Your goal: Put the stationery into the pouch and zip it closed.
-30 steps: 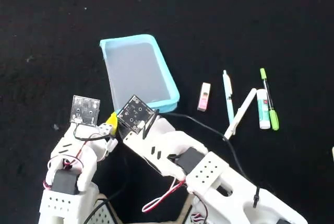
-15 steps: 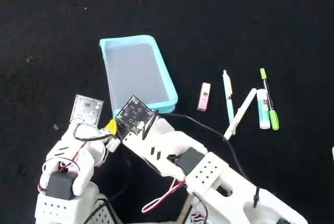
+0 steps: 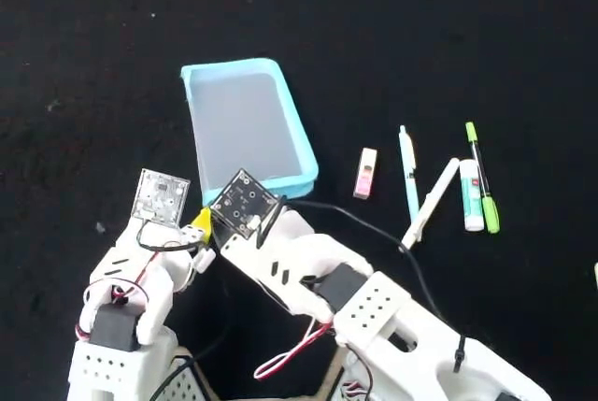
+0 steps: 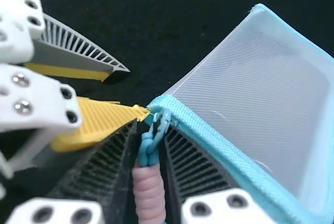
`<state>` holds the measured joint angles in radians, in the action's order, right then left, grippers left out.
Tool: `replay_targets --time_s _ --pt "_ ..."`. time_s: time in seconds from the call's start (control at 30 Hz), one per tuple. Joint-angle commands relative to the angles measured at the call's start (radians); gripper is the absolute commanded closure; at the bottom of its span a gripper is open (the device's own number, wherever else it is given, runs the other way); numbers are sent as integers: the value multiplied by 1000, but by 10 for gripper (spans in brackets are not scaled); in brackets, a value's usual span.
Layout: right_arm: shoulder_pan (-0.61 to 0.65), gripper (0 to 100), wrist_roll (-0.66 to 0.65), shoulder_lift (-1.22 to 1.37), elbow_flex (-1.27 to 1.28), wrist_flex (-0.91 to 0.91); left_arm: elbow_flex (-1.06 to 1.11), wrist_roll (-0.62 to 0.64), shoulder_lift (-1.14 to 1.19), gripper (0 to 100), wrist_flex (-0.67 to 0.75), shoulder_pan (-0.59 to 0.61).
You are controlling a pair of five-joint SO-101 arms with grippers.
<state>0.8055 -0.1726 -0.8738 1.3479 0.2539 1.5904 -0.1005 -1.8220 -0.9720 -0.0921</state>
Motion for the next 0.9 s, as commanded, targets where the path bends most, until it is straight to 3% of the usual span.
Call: replay_targets --time_s 0.0,0.37,0.87 --pt "15 988 0 -33 -12 -25 -22 60 -3 837 32 -8" --pt "-8 988 -2 -33 -13 -8 10 80 -3 841 133 150" --pt "-55 988 -63 -33 -7 12 13 80 -3 841 135 150"
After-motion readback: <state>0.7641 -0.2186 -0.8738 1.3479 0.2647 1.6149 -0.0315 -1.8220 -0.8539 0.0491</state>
